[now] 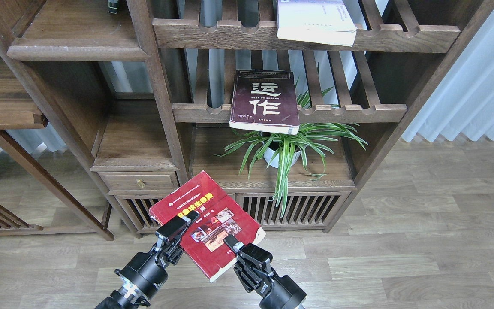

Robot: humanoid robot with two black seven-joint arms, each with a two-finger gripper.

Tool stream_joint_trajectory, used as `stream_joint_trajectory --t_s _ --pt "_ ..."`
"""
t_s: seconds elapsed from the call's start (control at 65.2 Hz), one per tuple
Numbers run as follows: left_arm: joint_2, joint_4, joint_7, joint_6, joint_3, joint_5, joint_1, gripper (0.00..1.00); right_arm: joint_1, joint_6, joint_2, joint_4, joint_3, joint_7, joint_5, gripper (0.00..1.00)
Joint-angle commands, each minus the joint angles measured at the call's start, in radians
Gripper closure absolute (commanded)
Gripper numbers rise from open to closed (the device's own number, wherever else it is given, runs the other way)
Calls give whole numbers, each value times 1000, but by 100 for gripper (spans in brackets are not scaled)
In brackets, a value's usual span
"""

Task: Organize books on shelf
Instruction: 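Hold the red paperback with both grippers and regrip with the left gripper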

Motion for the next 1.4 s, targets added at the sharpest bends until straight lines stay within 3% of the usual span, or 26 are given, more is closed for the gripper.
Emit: stream_joint_trajectory --t_s 0.0,0.23,0.552,0.736,0.92,1.38 --pt "87 -53 -2 0 -64 -2 0 96 0 0 -4 -18 15 3 -3 33" --pt "258 -109 -5 0 -164 -14 -5 96 -2 0 -4 -38 15 5 -1 26" --pt "164 -107 1 0 -104 -27 -12 96 0 0 5 -37 10 5 -6 23" --pt "146 -104 4 0 -93 -5 -11 96 1 0 5 -37 9 5 -6 16" --pt "147 -83 10 0 -96 0 -9 96 0 0 8 -29 0 7 -10 2" --pt "129 -60 22 0 -98 0 -2 96 0 0 6 -37 3 7 -12 1"
